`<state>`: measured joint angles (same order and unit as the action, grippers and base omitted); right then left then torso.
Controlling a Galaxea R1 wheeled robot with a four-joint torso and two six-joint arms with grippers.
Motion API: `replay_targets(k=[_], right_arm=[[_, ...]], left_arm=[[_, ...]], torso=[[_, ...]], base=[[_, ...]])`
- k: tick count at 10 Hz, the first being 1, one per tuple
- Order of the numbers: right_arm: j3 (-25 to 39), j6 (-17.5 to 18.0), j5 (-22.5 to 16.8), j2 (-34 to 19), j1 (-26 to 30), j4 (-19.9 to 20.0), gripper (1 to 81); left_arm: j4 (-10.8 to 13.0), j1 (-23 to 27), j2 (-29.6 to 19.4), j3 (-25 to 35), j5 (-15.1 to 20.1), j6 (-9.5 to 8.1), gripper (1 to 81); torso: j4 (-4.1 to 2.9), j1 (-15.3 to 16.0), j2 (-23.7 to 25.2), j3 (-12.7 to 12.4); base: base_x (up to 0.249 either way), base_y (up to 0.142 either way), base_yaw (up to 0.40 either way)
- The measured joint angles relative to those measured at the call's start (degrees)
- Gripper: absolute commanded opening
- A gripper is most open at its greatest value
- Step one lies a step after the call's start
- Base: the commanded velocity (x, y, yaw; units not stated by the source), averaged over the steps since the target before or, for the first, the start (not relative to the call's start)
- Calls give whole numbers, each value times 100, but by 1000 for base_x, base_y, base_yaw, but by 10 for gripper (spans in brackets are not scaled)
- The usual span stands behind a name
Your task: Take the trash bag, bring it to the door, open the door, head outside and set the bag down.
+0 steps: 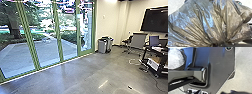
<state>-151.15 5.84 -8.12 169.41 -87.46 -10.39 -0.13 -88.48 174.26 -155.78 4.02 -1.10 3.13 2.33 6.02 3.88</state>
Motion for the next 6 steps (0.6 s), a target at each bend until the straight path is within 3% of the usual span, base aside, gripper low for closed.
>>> replay_targets(k=[4, 6], right_arm=[[-9, -2, 5, 0, 2, 0, 811], [-28, -2, 11, 2, 16, -2, 811]], left_arm=[[0, 2, 0, 0, 0, 0, 10], [0, 4, 0, 0, 0, 0, 10]], torso=[[0, 0, 0, 0], [0, 2, -2, 0]], base=[[151, -87, 0], [129, 0, 0]])
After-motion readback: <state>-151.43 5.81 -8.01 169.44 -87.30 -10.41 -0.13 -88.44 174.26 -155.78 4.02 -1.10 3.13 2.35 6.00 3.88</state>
